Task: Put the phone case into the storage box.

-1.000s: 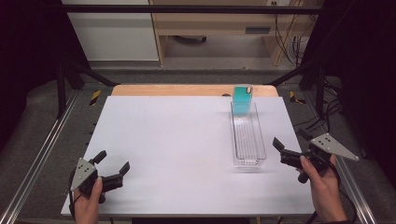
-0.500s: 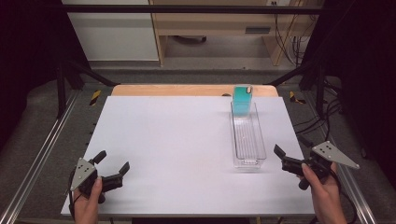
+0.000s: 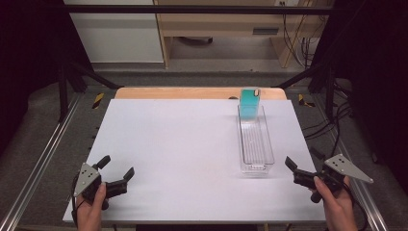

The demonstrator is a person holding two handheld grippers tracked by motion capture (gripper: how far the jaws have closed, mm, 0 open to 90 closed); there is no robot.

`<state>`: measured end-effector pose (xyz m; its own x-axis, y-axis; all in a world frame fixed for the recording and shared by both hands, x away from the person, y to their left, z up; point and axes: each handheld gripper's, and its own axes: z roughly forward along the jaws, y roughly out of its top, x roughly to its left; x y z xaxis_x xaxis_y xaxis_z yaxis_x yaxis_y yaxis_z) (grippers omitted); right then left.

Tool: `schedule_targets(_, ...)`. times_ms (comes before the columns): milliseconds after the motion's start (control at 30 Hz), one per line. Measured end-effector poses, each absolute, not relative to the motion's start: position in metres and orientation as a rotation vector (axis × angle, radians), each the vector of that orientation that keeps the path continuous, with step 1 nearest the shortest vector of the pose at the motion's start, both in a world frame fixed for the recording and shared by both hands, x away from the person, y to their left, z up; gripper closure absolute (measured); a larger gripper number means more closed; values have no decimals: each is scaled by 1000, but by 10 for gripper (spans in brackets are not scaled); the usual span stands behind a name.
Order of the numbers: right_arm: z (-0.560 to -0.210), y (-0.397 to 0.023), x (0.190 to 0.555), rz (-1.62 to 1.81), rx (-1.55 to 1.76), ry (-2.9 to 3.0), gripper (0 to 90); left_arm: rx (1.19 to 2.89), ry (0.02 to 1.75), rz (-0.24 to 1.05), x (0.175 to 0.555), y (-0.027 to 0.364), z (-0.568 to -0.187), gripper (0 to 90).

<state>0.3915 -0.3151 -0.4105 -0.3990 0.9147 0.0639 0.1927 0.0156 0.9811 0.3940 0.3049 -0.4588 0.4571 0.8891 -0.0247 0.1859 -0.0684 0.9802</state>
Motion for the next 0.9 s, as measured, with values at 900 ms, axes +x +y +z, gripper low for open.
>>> schedule_targets(900,-445,-312,381,1402,1134,1681,34,1587,946,766,395,299,-460,11)
